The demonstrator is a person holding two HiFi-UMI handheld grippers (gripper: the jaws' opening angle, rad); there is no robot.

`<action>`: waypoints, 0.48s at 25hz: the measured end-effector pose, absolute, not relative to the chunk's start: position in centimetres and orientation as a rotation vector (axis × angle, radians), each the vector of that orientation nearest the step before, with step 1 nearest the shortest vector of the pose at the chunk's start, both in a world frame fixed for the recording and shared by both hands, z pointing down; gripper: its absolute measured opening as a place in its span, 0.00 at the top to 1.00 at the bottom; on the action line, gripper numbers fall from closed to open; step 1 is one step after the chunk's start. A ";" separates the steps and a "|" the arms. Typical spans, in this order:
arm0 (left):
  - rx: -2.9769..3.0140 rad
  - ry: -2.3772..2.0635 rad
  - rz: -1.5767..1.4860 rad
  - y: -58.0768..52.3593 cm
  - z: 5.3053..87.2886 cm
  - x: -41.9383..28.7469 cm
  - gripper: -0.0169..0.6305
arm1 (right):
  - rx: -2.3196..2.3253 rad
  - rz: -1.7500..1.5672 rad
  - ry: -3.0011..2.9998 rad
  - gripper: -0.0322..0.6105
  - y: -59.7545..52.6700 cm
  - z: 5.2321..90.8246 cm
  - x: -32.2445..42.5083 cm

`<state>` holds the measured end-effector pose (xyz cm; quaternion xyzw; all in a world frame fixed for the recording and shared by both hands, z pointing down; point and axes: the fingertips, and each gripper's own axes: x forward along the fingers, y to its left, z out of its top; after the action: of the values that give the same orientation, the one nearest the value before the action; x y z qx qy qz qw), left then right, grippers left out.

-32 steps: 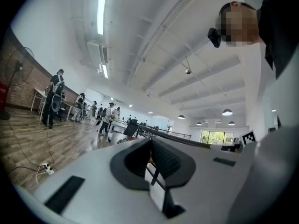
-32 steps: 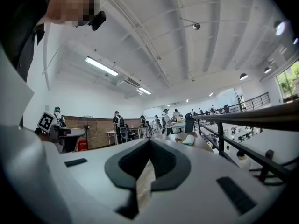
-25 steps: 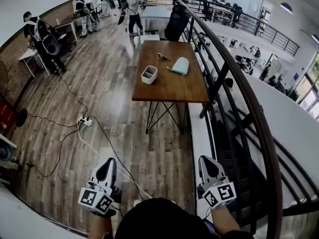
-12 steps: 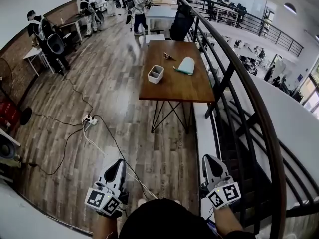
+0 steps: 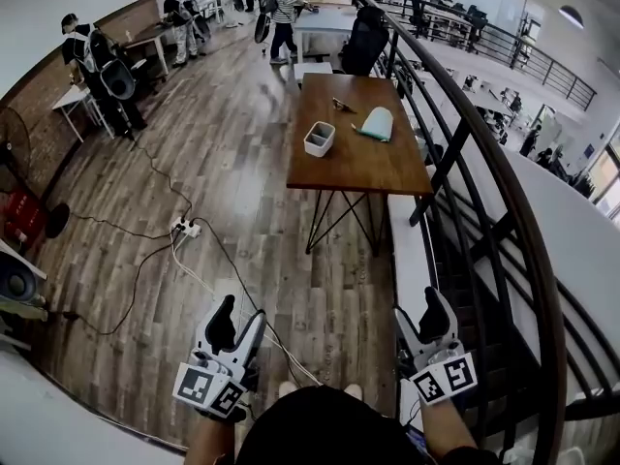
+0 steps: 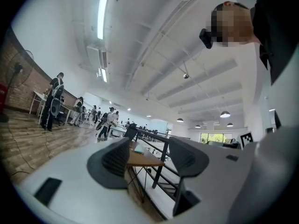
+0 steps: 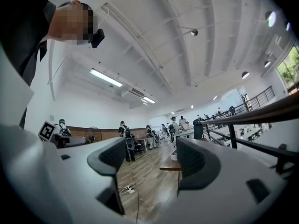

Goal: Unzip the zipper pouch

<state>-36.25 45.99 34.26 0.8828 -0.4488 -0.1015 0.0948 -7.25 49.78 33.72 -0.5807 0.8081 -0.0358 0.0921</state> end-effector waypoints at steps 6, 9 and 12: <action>2.602 -1.328 -0.312 46.3 35.2 -38.6 0.54 | -1.680 -0.106 2.430 0.39 50.5 33.8 -10.2; 2.583 -1.314 -0.323 46.5 35.8 -39.7 0.54 | -1.687 -0.142 2.447 0.40 51.1 34.1 -11.5; 2.578 -1.274 -0.325 46.8 36.2 -40.5 0.53 | -1.743 -0.140 2.435 0.43 52.0 33.9 -12.2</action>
<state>-40.47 46.81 36.17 0.8840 -0.4369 -0.1114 0.1235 -12.17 51.97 33.86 -0.5800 0.8101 -0.0465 0.0716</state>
